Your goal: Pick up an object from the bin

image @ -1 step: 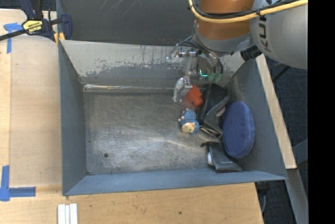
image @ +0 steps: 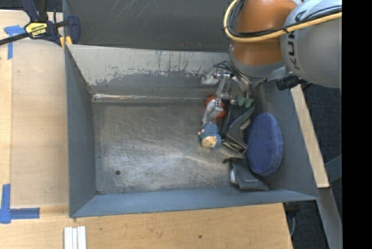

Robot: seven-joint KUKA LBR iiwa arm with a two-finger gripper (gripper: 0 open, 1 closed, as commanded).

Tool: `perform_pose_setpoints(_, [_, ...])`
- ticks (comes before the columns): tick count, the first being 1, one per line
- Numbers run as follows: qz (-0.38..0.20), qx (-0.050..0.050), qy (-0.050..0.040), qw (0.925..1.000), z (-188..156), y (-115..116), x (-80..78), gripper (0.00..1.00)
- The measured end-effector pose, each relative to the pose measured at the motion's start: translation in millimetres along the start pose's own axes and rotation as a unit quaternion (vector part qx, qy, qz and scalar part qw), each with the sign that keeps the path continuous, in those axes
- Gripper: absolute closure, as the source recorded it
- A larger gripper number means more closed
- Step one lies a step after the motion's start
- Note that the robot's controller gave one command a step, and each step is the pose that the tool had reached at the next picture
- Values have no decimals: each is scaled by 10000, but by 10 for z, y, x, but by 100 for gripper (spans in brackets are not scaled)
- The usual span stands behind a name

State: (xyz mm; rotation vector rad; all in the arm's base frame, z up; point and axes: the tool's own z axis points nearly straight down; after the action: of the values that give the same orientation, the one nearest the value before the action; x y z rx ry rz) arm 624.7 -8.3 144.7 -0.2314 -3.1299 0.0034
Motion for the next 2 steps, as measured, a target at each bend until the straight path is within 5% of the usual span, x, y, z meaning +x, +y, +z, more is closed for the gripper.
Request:
perform_pose_setpoints(1, [-782, -19, -95, 9969, 476, -608, 7, 0])
perform_pose_setpoints(2, [-792, -8, -64, 9968, 482, -612, 23, 100])
